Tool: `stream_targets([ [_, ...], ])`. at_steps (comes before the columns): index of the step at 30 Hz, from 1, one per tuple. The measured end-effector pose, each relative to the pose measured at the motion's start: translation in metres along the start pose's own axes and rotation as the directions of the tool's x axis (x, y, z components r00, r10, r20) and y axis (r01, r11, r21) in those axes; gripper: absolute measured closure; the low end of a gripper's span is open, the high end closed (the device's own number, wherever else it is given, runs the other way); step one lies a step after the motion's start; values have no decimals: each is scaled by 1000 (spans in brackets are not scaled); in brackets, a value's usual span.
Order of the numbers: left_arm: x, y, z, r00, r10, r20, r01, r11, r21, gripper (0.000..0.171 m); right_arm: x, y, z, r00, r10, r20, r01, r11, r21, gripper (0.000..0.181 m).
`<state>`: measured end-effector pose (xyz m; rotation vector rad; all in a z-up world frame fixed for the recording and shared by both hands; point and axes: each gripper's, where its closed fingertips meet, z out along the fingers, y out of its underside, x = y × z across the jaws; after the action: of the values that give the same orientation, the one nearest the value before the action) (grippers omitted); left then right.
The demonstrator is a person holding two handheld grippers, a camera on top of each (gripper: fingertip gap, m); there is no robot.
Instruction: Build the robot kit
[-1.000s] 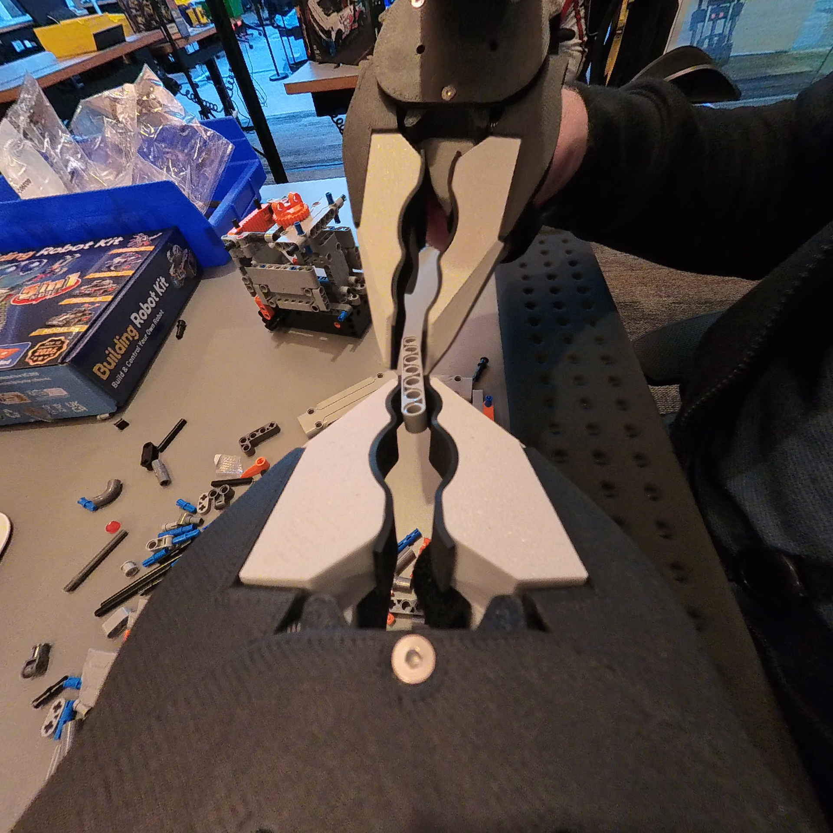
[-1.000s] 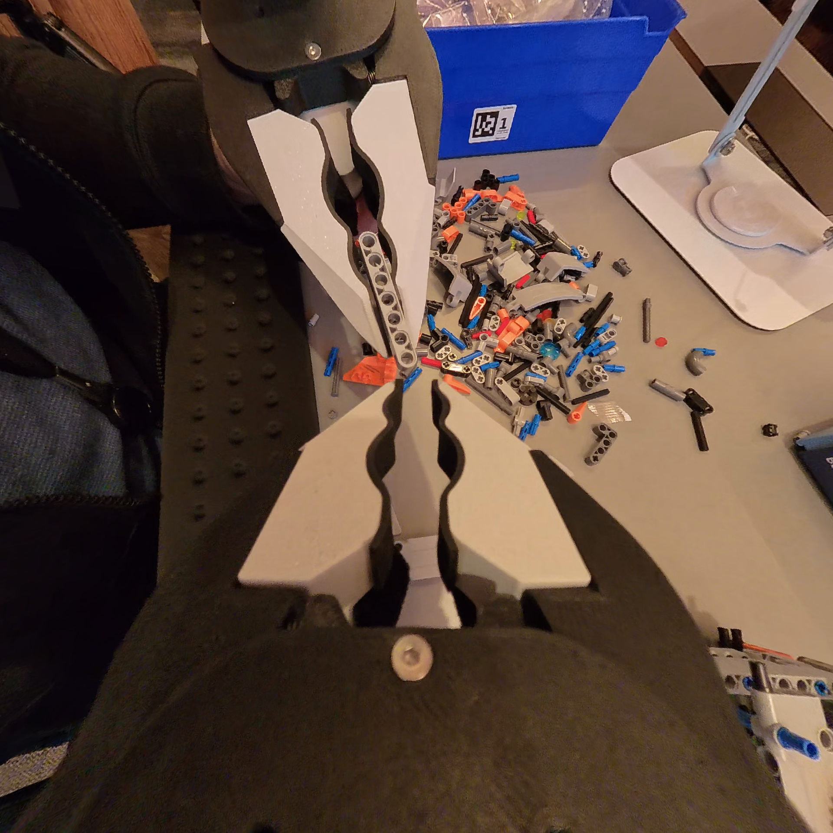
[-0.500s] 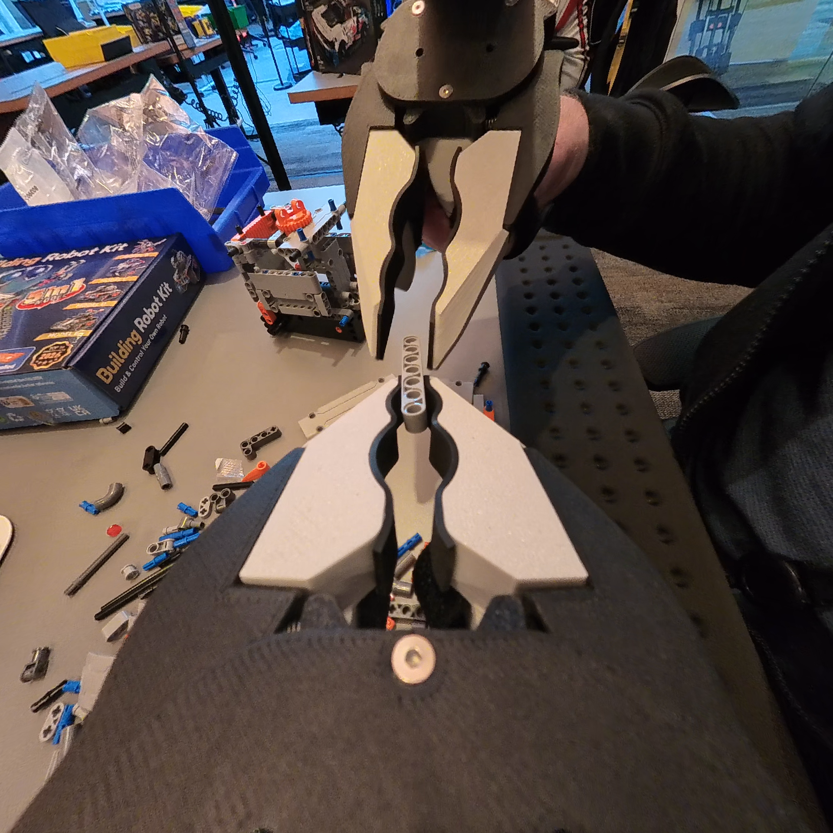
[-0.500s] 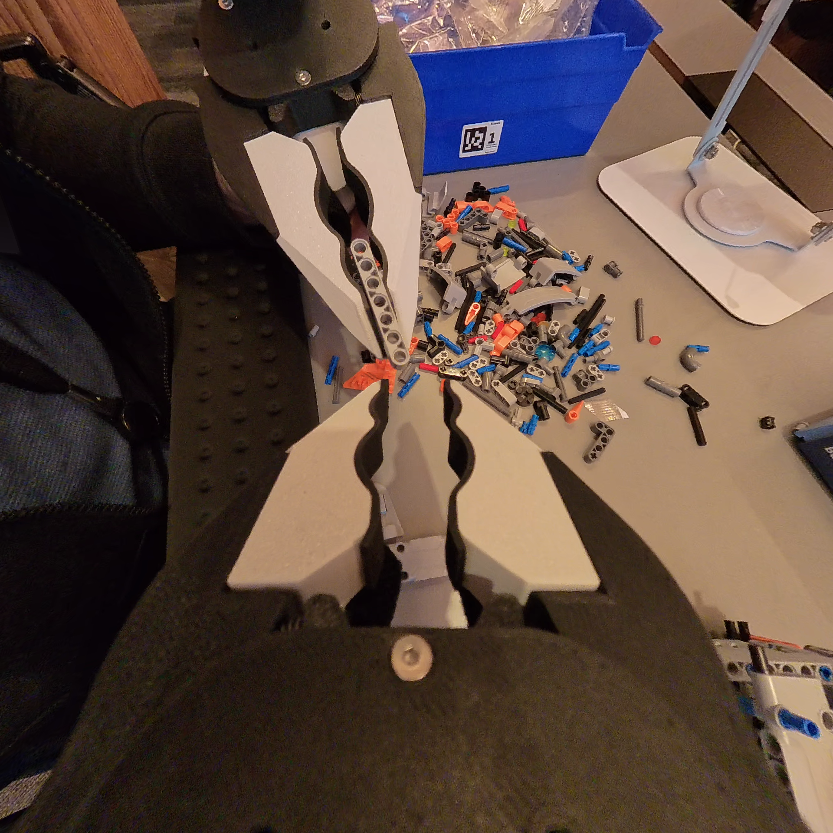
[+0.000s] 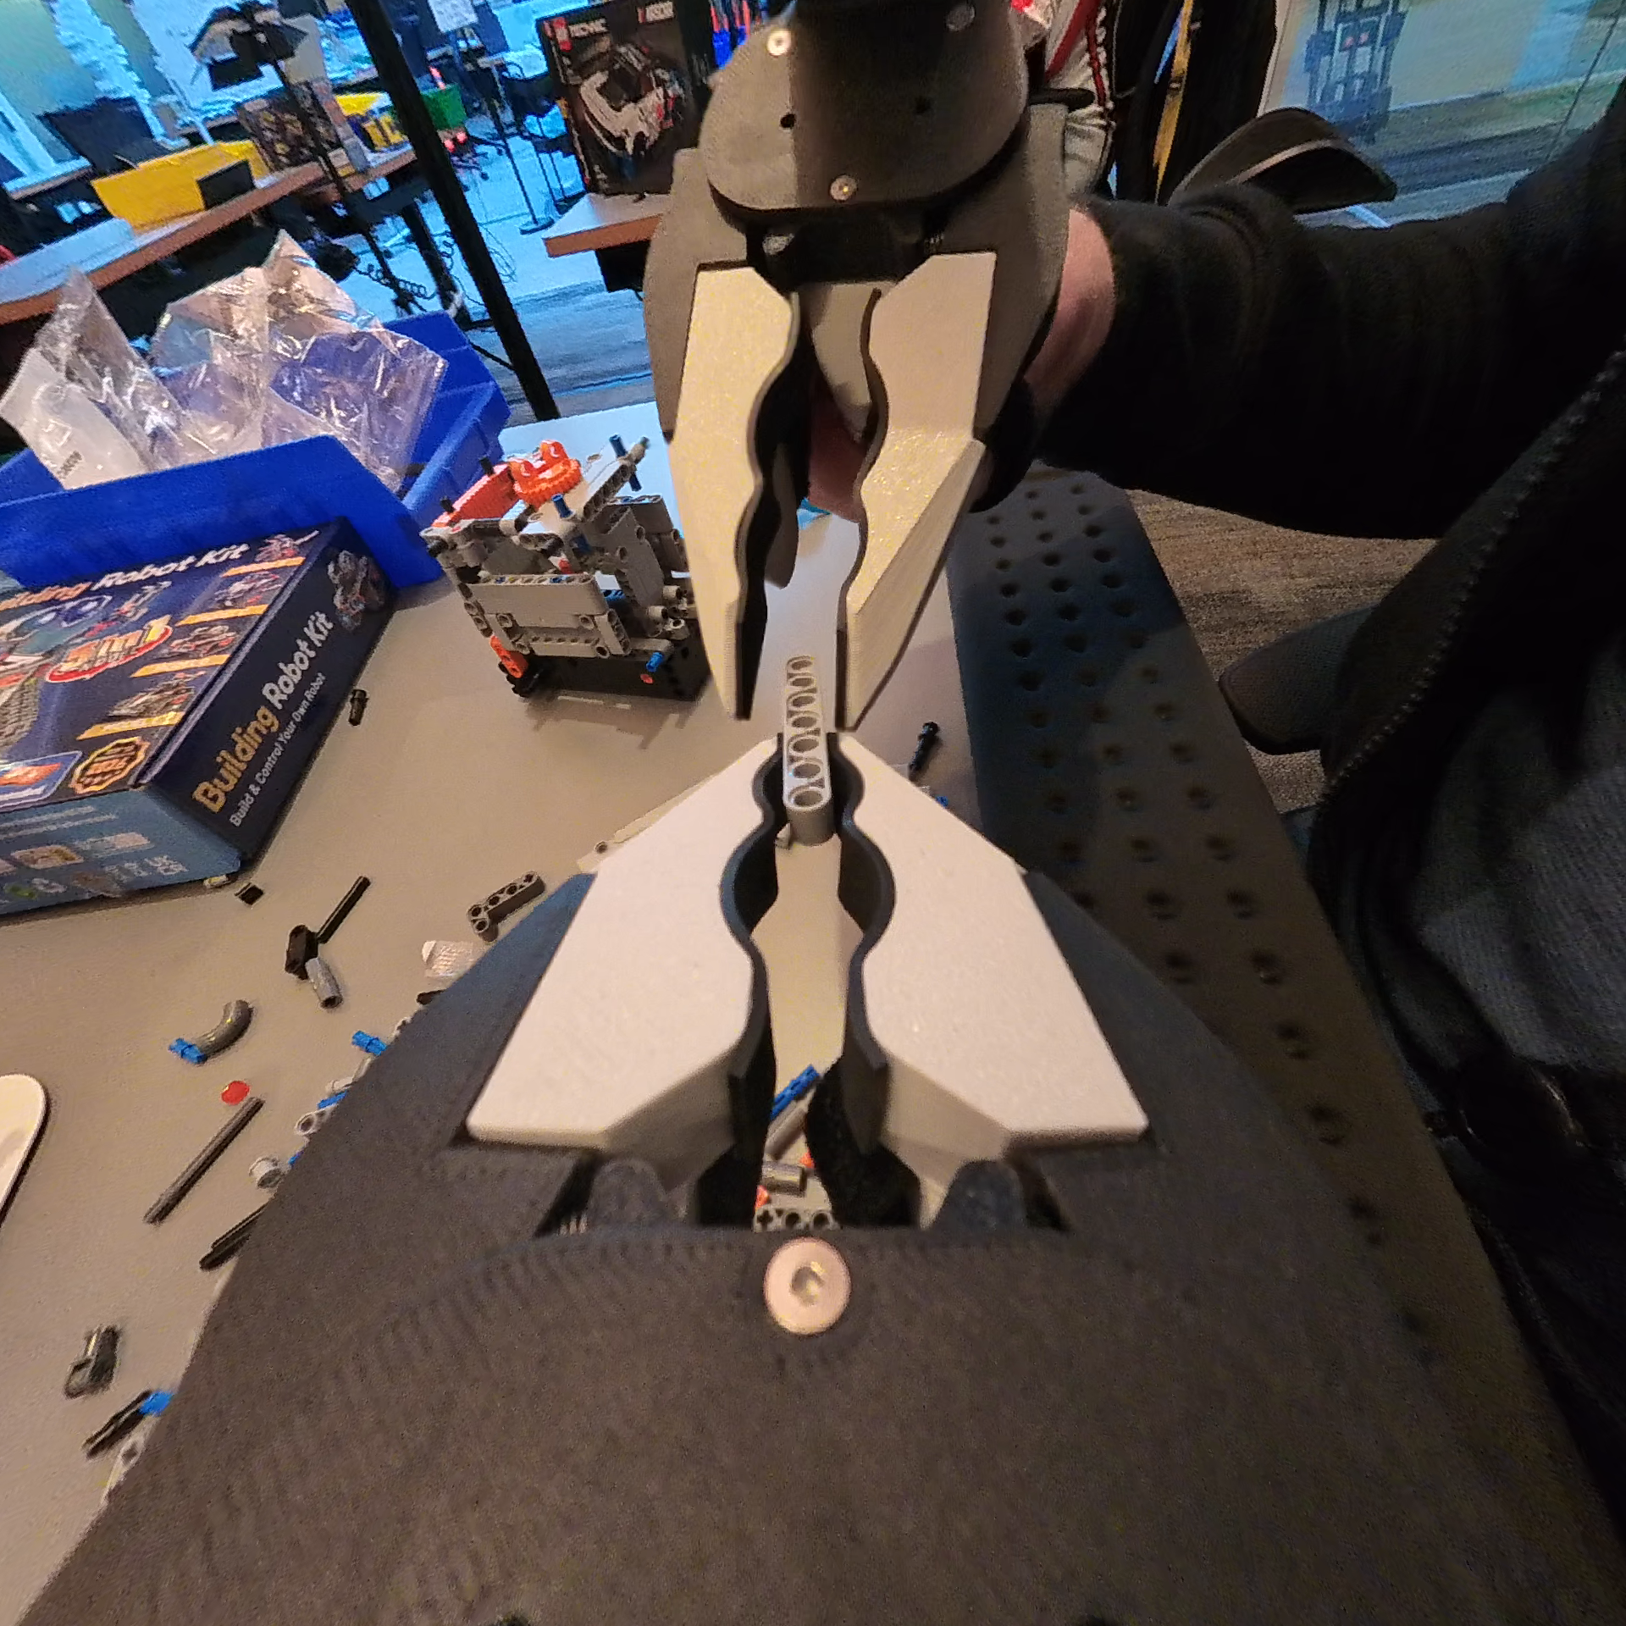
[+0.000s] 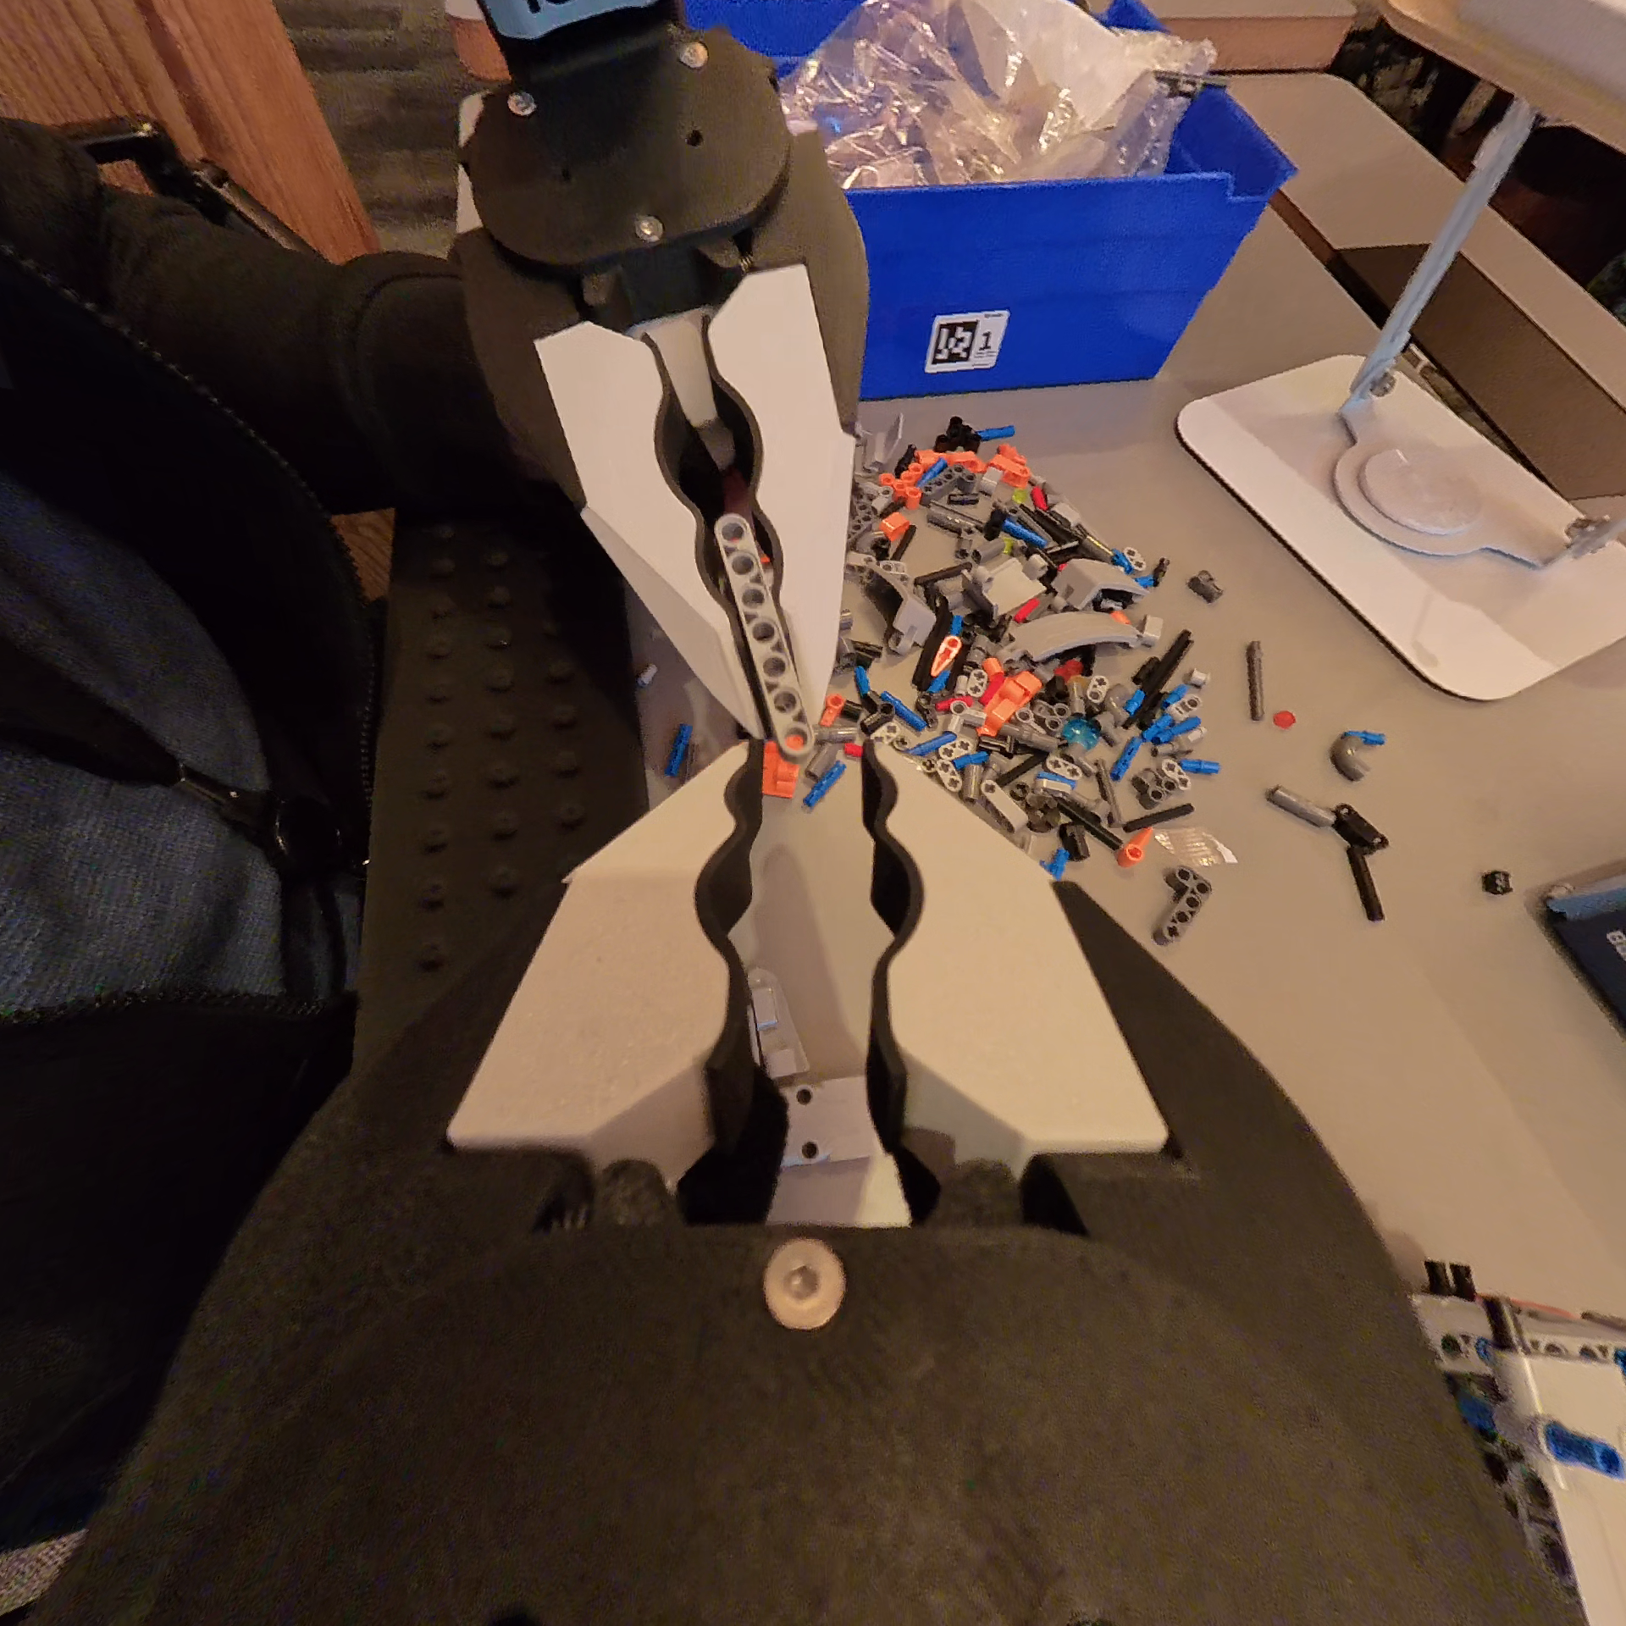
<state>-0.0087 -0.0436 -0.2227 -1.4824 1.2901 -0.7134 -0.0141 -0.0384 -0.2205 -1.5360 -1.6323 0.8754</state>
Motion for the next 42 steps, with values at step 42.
stream_targets([
  [42,-7,26,-3,995,-99,3,99,989,-113,164,2,30,-2,1000,-12,8,13,991,-133,176],
])
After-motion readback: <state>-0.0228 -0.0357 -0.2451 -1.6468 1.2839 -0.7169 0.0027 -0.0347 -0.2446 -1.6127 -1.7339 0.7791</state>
